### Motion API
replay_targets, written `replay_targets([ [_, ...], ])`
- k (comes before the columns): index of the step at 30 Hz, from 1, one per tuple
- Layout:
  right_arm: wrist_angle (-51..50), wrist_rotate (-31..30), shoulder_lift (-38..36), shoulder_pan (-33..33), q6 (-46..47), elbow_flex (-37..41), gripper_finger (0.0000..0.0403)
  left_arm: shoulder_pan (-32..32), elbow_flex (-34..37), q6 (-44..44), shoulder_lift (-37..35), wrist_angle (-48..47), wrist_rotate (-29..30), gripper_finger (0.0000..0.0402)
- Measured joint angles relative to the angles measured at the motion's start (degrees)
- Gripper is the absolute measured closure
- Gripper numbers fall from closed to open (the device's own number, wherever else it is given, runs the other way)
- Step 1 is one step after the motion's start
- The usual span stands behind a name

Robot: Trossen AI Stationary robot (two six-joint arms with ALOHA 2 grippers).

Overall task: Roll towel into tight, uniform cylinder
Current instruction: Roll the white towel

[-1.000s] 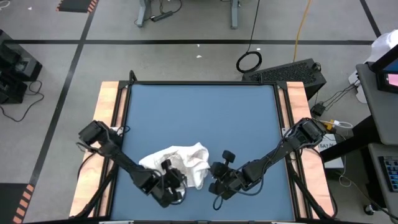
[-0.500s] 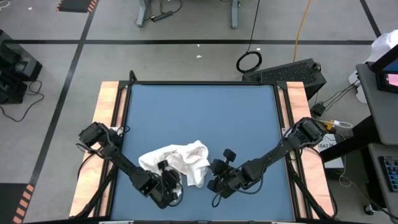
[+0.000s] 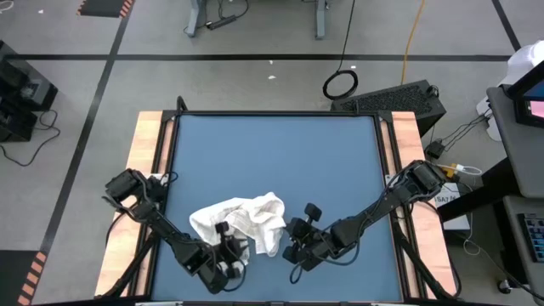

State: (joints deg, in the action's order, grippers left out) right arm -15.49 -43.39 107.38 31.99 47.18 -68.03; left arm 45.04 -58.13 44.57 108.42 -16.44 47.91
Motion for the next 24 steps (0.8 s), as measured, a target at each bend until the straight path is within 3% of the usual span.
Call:
replay_targets([
  [5, 0.00, -0.05, 0.04, 0.03, -0.11, 0.00, 0.0403, -2.41, 0.02, -5.98, 0.04, 3.83, -3.35, 0.0299],
  [12, 0.00, -0.09, 0.08, -0.17, -1.36, 0.00, 0.0403, -2.65, 0.00, -22.21, 2.24, 8.30, -4.86, 0.0221],
  [17, 0.00, -0.11, 0.08, -0.16, -1.45, 0.00, 0.0403, -2.65, 0.03, -30.12, 4.94, 16.36, -6.13, 0.0178],
  [24, 0.26, -0.11, 0.08, -0.17, -1.80, 0.00, 0.0403, -4.21, -0.12, -31.45, 5.61, 16.92, -8.16, 0.0188],
])
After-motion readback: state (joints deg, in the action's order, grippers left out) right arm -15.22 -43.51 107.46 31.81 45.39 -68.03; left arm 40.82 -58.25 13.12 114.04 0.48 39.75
